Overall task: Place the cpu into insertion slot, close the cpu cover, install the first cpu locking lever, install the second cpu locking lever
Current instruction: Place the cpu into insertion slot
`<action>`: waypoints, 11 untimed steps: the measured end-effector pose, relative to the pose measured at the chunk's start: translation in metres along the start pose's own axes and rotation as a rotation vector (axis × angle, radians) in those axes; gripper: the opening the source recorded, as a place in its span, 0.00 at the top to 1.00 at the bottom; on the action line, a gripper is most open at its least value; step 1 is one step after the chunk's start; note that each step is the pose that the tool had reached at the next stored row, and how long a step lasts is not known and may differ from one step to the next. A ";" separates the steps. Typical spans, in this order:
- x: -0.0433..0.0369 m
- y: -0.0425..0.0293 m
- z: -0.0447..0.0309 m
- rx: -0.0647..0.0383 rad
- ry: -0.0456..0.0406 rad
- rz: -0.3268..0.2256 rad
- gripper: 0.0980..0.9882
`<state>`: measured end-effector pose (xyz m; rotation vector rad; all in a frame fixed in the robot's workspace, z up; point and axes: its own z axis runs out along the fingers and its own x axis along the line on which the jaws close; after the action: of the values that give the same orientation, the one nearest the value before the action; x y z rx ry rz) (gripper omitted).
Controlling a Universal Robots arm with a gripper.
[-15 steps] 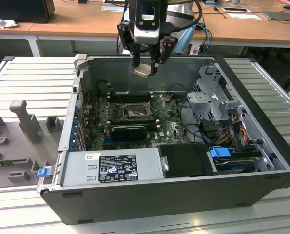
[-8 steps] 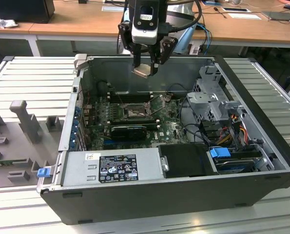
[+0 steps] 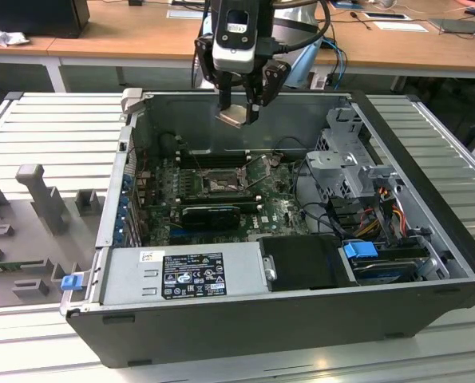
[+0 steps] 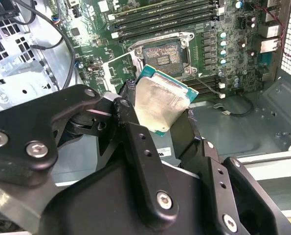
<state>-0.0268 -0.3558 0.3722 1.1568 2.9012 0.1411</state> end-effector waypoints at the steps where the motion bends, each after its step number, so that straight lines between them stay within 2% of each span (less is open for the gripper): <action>1: 0.0000 0.0000 0.0000 0.000 -0.0008 0.008 0.52; 11: 0.0000 0.0000 0.0003 -0.001 -0.0061 0.068 0.52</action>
<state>-0.0268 -0.3559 0.3719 1.2544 2.8571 0.1400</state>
